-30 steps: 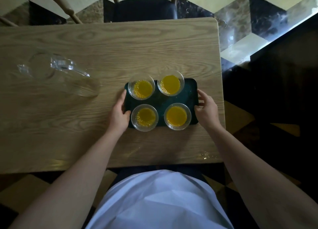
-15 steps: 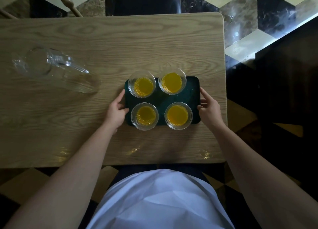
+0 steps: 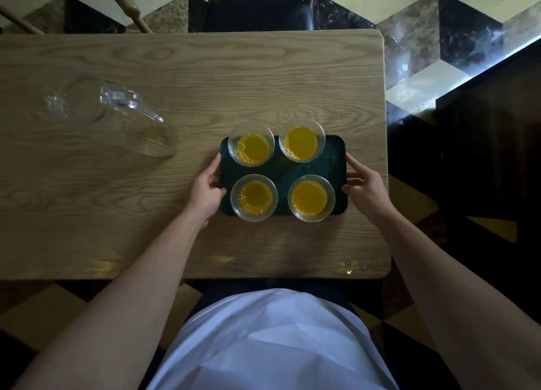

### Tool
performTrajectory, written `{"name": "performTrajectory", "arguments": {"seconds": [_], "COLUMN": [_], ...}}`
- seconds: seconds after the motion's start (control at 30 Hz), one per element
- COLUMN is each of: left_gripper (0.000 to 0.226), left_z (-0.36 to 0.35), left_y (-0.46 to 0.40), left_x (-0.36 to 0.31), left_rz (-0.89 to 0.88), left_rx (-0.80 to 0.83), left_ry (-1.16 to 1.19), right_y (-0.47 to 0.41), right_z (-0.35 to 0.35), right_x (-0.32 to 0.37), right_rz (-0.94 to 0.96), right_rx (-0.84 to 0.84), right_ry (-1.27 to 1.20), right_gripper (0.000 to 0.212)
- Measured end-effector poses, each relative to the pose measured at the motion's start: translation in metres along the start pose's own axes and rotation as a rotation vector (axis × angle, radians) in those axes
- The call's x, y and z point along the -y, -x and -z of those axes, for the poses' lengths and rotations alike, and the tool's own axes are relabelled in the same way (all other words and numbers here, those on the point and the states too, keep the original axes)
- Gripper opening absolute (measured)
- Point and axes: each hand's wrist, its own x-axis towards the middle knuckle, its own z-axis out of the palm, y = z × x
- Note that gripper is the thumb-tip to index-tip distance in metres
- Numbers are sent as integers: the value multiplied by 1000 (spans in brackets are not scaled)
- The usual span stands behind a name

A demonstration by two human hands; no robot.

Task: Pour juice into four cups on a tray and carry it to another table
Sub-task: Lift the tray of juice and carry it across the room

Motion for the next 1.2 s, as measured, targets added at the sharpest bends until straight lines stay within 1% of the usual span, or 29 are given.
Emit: {"name": "performTrajectory", "arguments": {"seconds": [0.17, 0.37, 0.57, 0.67, 0.73, 0.93, 1.07, 1.2], "left_gripper": [87, 86, 85, 86, 85, 79, 74, 72], "left_z": [4, 18, 44, 60, 69, 87, 102, 123], "left_y": [13, 25, 42, 48, 54, 78, 96, 113], "left_x": [-12, -26, -55, -74, -87, -125, -154, -185], "left_rz": [-29, -84, -121, -155, -191, -297, -365, -431], "left_rx": [32, 65, 61, 79, 102, 87, 94, 155], "left_ry": [2, 45, 52, 59, 75, 161, 194, 248], "right_y": [10, 20, 36, 47, 59, 83, 95, 114], "right_z": [6, 18, 36, 49, 57, 83, 103, 125], "right_x": [5, 33, 75, 101, 121, 167, 198, 233], "right_rz": [2, 44, 122, 156, 190, 251, 290, 338], "right_rx": [-18, -43, -51, -43, -34, -63, -37, -64], "right_ry": [10, 9, 7, -35, -65, -135, -170, -178], "right_gripper": [83, 83, 84, 82, 79, 74, 72, 66]}}
